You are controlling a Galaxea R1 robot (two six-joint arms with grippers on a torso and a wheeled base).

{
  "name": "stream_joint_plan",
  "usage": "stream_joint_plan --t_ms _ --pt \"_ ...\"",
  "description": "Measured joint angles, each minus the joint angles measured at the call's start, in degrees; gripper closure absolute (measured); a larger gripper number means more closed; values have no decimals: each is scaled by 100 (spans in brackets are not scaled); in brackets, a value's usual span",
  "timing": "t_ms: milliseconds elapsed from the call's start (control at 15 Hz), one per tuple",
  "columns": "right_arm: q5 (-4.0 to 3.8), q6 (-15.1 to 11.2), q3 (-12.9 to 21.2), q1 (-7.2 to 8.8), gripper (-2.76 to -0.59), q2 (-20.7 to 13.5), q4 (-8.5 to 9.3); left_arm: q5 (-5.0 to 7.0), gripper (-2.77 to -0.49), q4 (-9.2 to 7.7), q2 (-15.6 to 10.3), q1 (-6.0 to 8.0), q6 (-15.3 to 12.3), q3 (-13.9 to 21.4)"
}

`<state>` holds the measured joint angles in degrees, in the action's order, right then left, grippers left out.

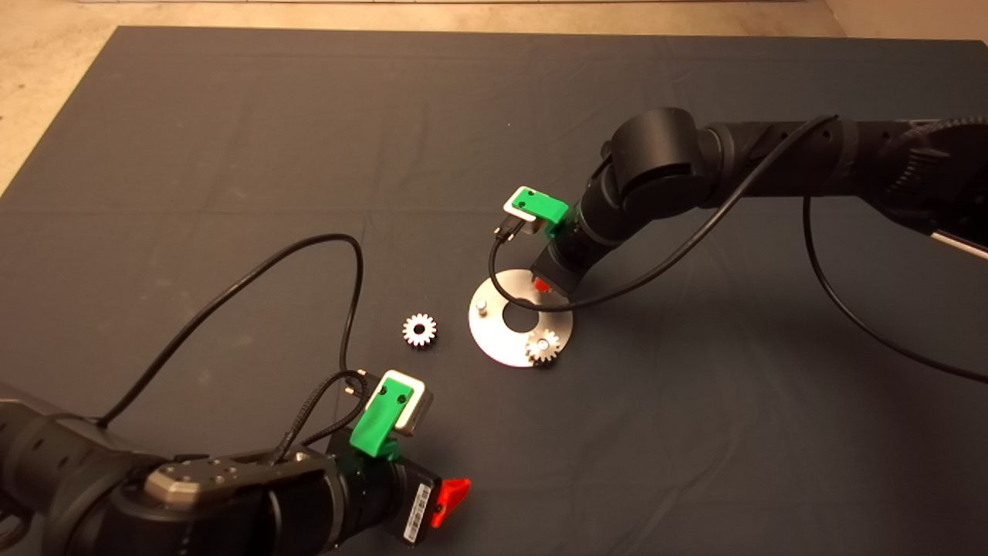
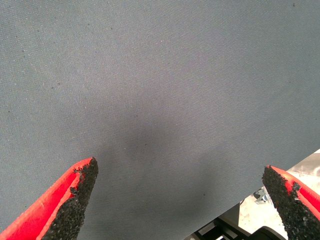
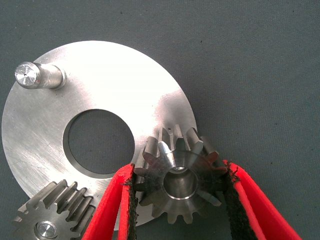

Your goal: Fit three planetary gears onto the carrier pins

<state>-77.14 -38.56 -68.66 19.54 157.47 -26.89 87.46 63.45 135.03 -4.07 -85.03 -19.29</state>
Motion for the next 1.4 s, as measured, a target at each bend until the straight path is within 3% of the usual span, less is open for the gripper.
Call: stream_joint_plan --t_ms 200,333,1400 --pt "0 2 -8 -2 -93 1 -12 0 -236 0 -2 0 0 0" --pt "40 44 -69 -12 -93 11 -11 0 -236 0 -2 0 0 0" --pt "29 63 -215 -66 -95 98 -9 0 -236 2 -14 0 0 0"
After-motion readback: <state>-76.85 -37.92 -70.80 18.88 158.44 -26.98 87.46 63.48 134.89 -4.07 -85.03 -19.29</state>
